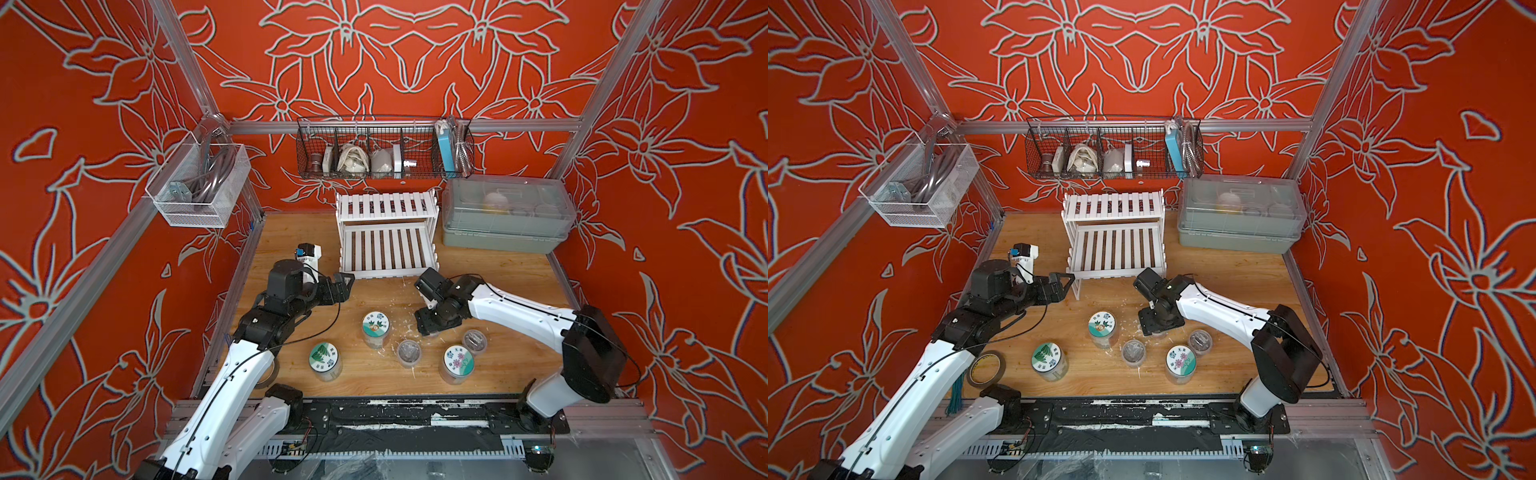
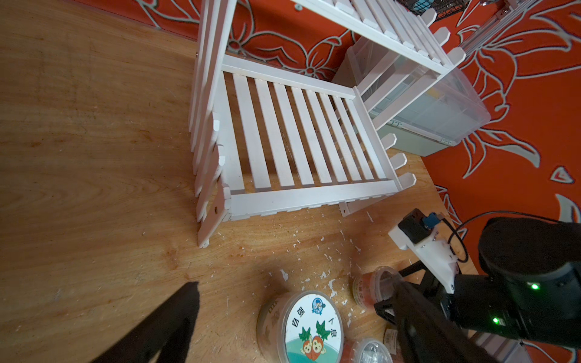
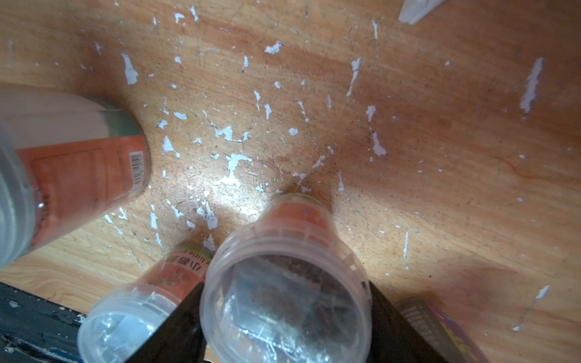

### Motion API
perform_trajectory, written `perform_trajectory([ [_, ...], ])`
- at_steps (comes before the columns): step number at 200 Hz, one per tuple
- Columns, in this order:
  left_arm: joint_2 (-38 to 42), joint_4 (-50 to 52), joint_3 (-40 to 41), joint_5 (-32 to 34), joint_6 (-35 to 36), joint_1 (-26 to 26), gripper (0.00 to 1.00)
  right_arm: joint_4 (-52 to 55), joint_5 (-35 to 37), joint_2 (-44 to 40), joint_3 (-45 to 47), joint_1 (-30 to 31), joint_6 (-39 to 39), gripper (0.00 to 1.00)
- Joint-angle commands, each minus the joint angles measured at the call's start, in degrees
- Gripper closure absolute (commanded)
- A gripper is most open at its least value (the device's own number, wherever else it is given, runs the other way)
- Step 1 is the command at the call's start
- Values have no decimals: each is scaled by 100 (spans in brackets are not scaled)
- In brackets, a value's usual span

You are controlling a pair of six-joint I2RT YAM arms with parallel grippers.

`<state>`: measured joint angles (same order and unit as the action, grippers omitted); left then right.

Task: Place the seed container on the shelf
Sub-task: Pick up the seed jar at the center of the board.

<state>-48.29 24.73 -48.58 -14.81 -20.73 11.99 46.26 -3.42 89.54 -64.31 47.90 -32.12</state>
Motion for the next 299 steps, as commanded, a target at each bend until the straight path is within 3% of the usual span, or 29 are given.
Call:
perform_trajectory([
  [1,-20,-191,91,-203,-36,1,5,473,80,-306,-303,-90,204,33],
  [51,-114,-1028,301,-1144,-19,194,6,1115,-331,-993,-865,-600,584,35],
  [113,-705,-2513,579,-868,902,2149,5,1996,-1012,-1472,-1463,-1212,968,35],
  [165,-1262,-3625,991,-1199,1955,2971,4,2145,-1873,-1571,-1694,-1274,1049,37],
  [223,-2093,-3500,517,-1745,2628,3187,3,2186,-2382,-1571,-1775,-1264,1103,40],
  [299,-2942,-3519,-154,-2013,2741,3470,3,2050,-2532,-1655,-1611,-1265,1098,41],
])
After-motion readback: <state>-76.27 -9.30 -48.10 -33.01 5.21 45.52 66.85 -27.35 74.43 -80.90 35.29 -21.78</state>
